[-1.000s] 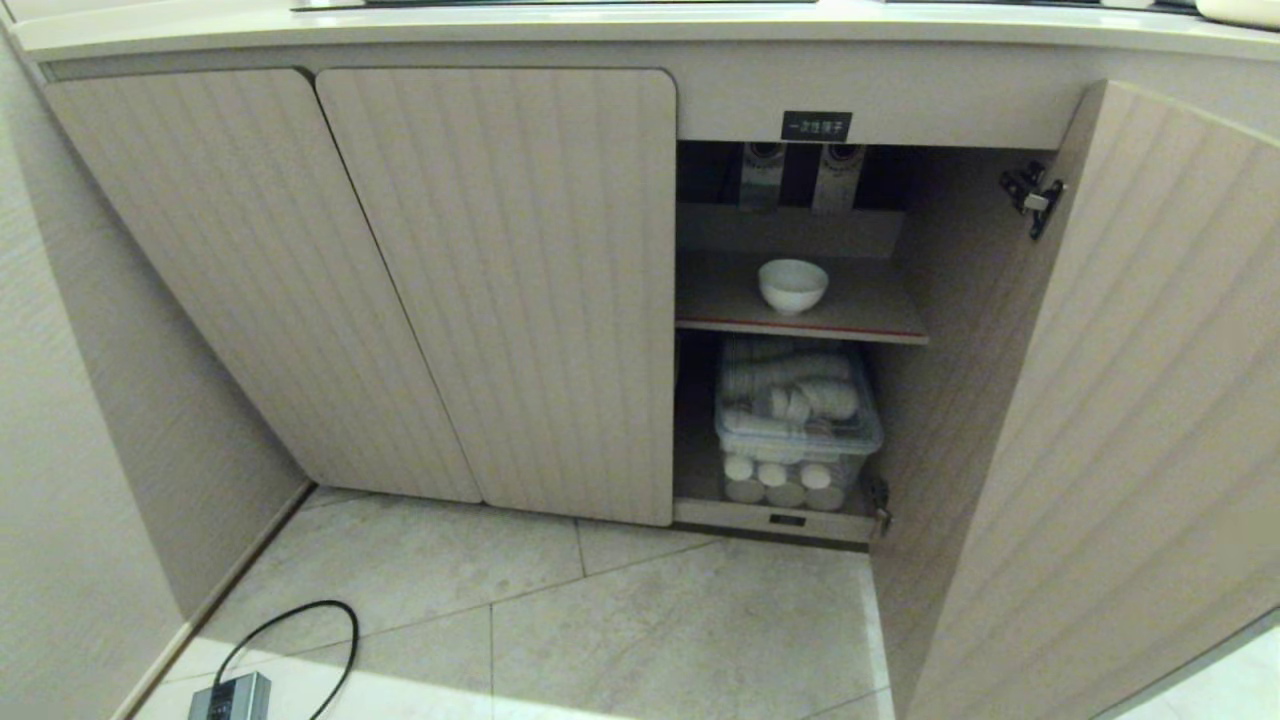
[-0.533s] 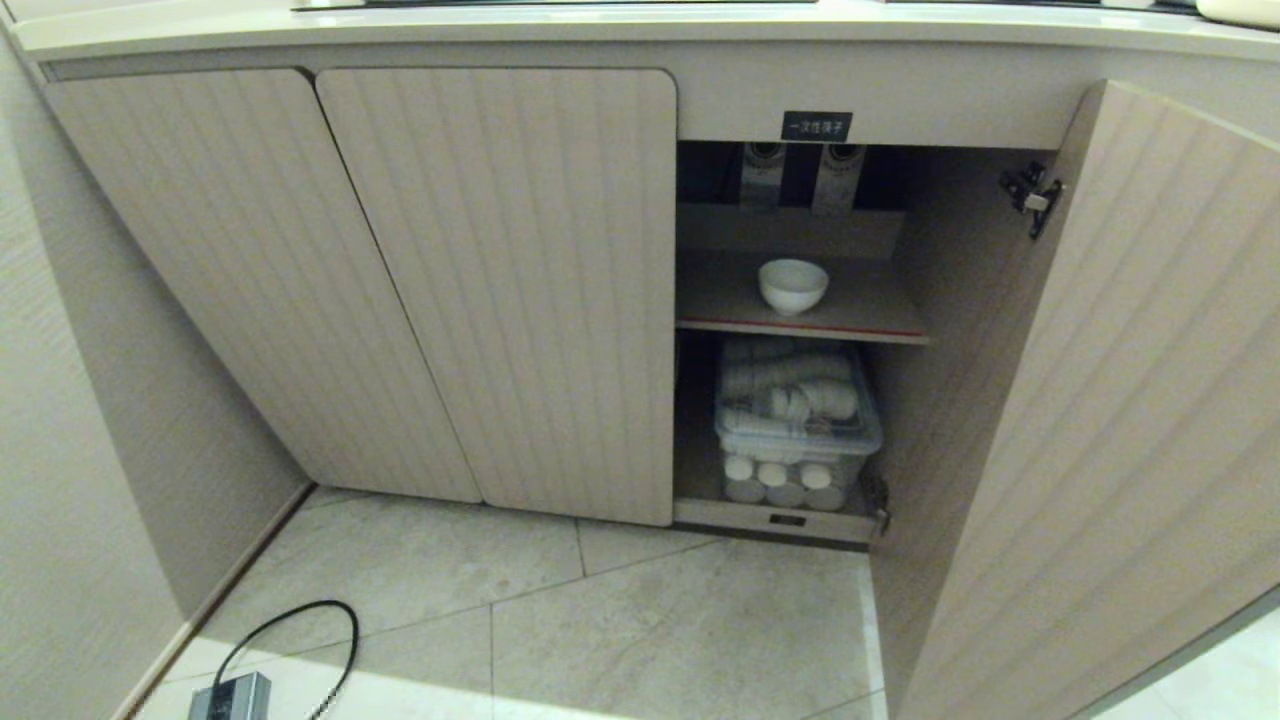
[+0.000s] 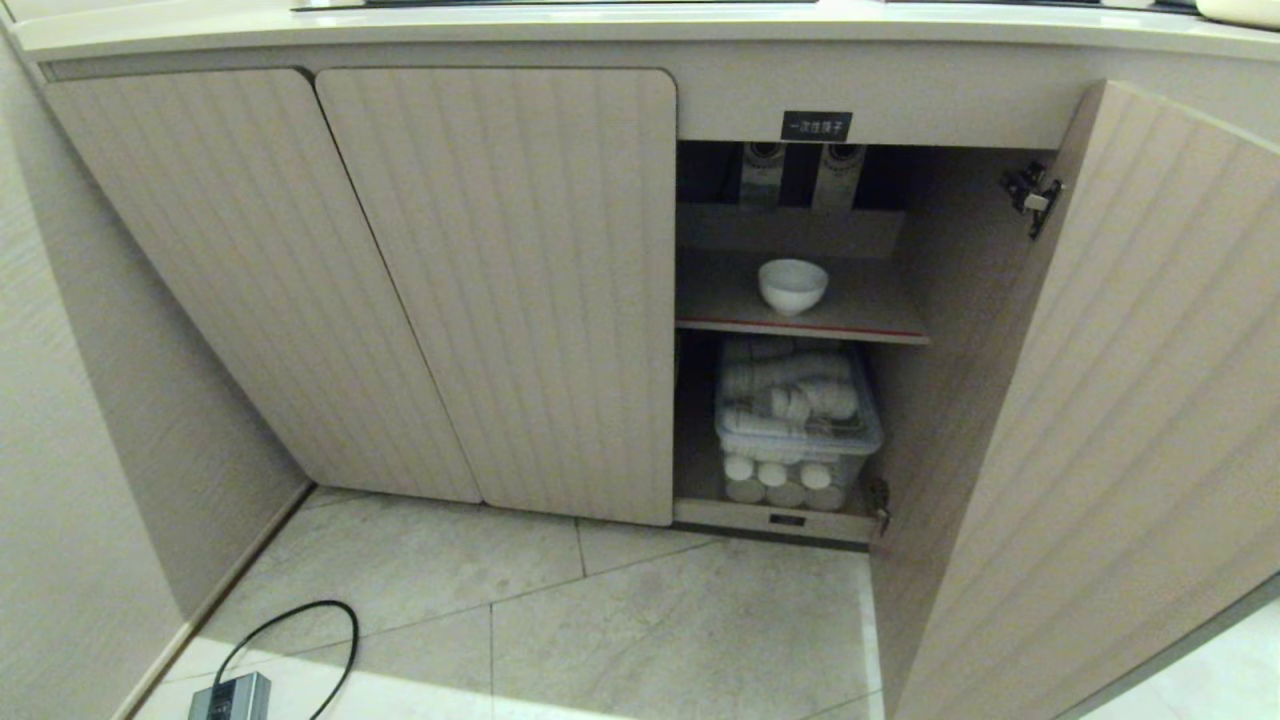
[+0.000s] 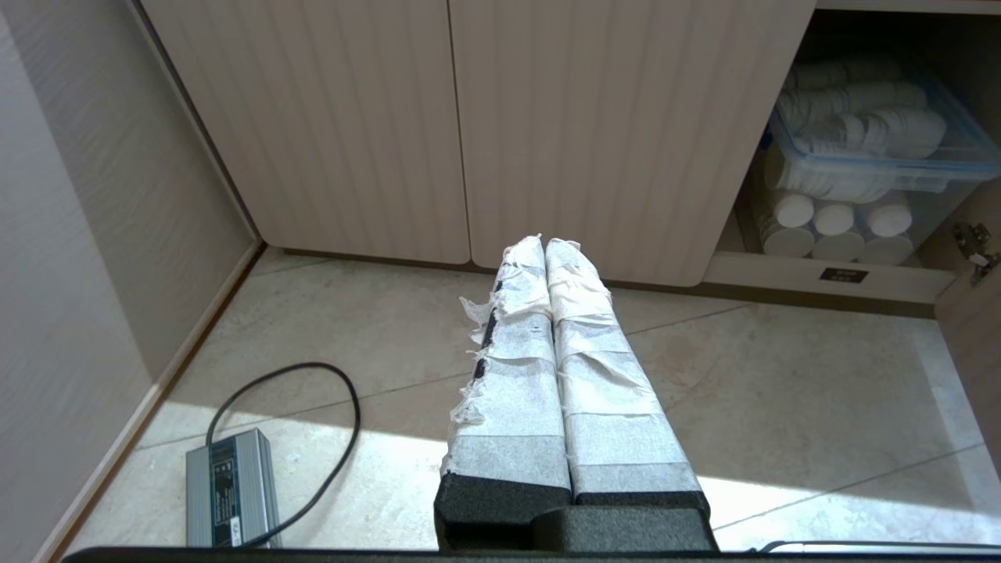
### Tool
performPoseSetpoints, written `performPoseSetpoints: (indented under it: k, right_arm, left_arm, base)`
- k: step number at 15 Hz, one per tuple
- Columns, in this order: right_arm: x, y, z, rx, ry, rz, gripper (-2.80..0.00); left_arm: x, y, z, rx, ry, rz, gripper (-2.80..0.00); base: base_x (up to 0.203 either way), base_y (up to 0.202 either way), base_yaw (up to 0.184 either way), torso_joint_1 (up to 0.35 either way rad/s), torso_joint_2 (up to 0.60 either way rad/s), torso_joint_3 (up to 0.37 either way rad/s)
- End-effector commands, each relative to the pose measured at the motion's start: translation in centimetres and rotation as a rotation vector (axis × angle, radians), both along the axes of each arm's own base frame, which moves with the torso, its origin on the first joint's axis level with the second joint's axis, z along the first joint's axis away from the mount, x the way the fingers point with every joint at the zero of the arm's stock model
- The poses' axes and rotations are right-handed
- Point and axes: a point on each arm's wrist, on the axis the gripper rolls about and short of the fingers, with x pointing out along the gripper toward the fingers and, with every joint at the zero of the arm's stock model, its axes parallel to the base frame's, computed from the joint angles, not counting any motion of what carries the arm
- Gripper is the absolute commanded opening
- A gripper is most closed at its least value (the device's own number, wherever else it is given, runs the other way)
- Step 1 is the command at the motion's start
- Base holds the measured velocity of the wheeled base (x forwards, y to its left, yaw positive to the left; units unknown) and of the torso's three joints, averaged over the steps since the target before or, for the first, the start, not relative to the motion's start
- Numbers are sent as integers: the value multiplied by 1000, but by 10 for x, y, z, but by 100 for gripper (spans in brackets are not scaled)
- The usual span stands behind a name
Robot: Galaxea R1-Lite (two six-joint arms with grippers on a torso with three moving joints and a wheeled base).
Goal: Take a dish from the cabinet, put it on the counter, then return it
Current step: Close the cabinet door
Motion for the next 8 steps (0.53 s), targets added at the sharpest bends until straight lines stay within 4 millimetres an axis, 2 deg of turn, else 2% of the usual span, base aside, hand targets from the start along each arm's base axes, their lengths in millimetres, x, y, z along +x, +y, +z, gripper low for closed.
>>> performPoseSetpoints:
  k: [1, 4, 8]
  right_arm:
    - [9, 1, 2, -3, 24, 1, -280]
    - [16, 3, 7, -4, 32, 12, -280]
    - [16, 9, 10, 3, 24, 85, -280]
  left_arm:
    - [0, 0, 0, 0, 0, 0, -280]
    - [0, 0, 0, 0, -2, 0, -280]
    - [0, 0, 0, 0, -1, 0, -280]
  base:
    - [0, 0, 0, 0, 0, 0]
    - [0, 0, 0, 0, 0, 0]
    - [0, 0, 0, 0, 0, 0]
